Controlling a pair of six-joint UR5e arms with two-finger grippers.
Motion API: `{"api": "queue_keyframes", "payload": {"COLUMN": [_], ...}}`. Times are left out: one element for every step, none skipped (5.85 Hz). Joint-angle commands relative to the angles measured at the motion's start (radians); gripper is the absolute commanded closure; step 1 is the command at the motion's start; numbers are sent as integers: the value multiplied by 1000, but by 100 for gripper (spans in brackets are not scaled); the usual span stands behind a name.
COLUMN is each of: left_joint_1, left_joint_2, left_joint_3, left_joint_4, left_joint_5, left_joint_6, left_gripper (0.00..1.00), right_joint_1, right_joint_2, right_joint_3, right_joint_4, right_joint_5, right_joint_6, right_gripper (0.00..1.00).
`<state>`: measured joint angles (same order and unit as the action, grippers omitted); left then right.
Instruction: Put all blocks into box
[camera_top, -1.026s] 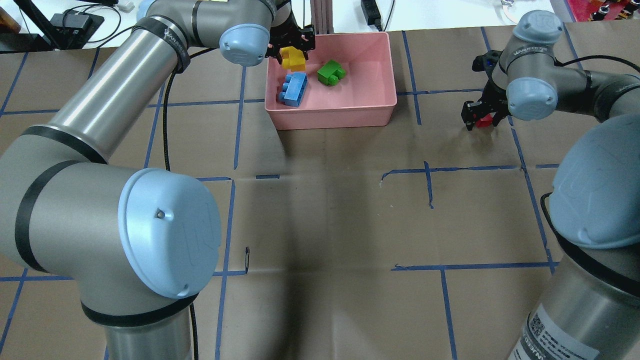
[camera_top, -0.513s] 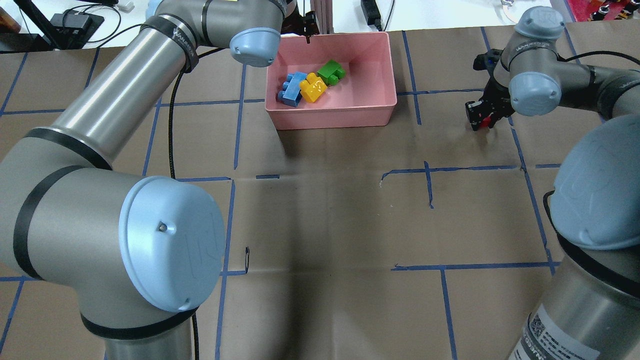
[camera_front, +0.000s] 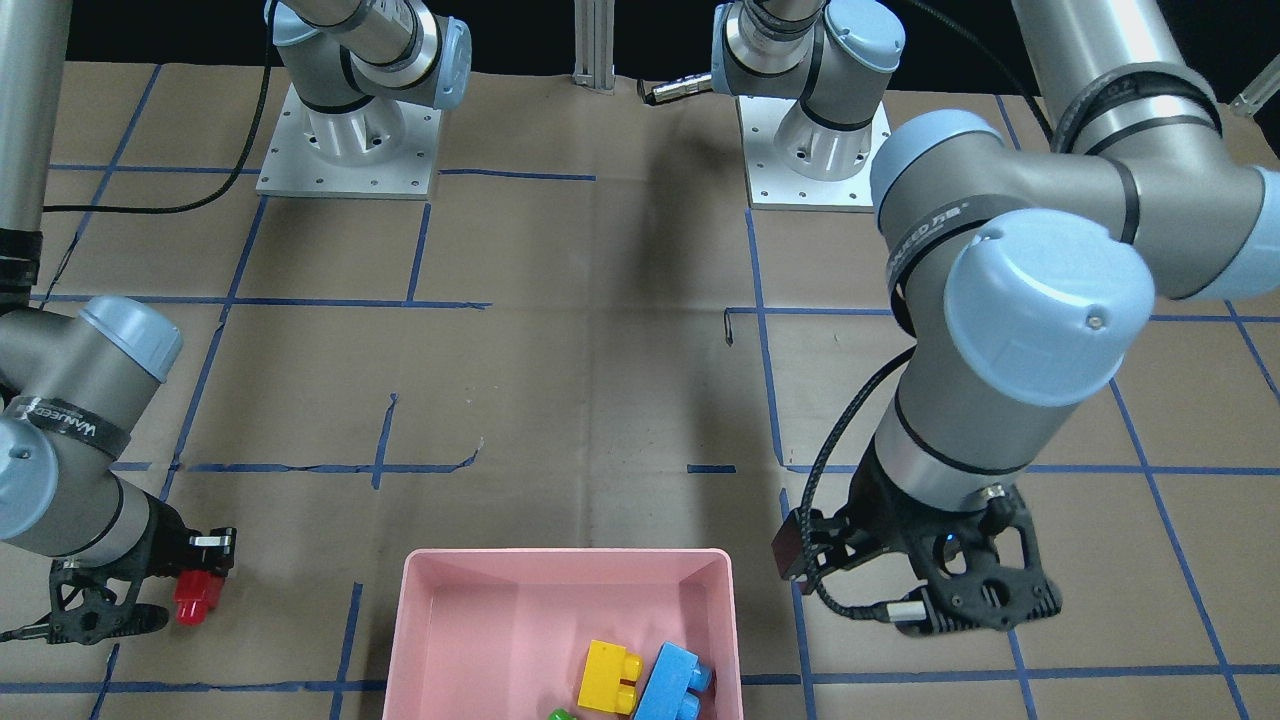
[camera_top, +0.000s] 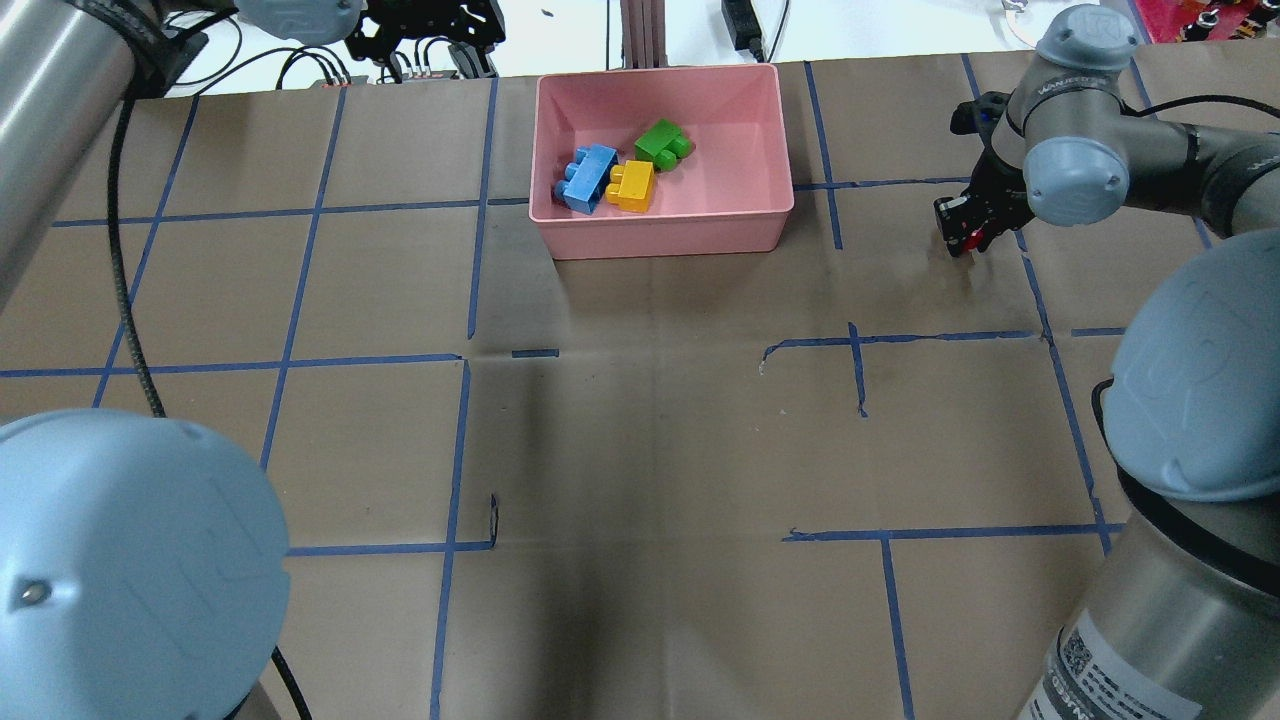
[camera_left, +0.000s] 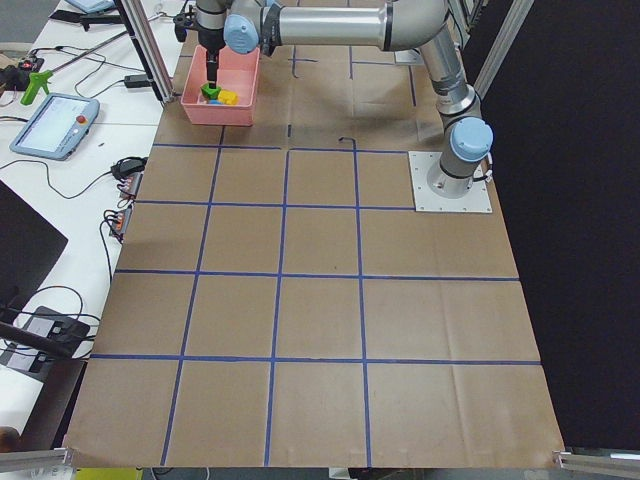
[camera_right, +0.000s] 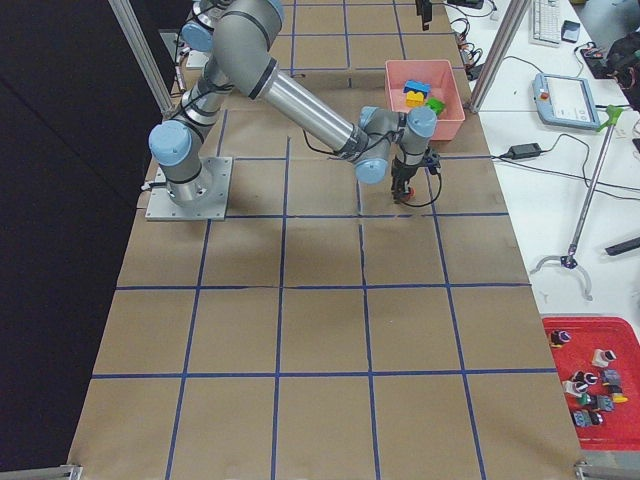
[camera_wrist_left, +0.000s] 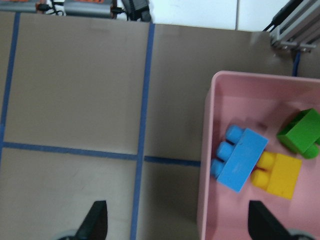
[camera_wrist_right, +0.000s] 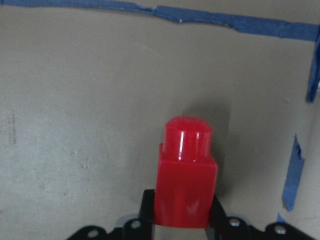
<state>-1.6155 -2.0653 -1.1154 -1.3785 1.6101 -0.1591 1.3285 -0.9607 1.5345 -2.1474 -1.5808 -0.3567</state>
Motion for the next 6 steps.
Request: {"api": "queue_keyframes", "payload": {"left_joint_1": [17, 20, 41, 54, 49, 49], "left_joint_2": [194, 288, 345, 400, 454, 465], "left_joint_3": [-171, -229, -256, -305, -352, -378], "left_joint_4": [-156, -221, -226, -229, -226, -214], "left_joint_5": [-4, -4, -6, -10, -12, -10], "left_joint_6": [24, 21, 53, 128, 141, 138], "left_gripper": [3, 3, 3, 3, 4, 4], "right_joint_1": [7, 38, 117, 224, 326, 415], "right_joint_2": [-33, -38, -36, -23, 6, 34], "right_joint_3": [-107, -187, -251, -299, -312, -312], "right_joint_4": [17, 30, 15, -41, -133, -200], "right_joint_5": [-2, 46, 162, 252, 257, 255], "right_joint_6": [-17, -60, -65, -45, 76, 241], "right_gripper": [96, 96, 96, 96, 97, 97]}}
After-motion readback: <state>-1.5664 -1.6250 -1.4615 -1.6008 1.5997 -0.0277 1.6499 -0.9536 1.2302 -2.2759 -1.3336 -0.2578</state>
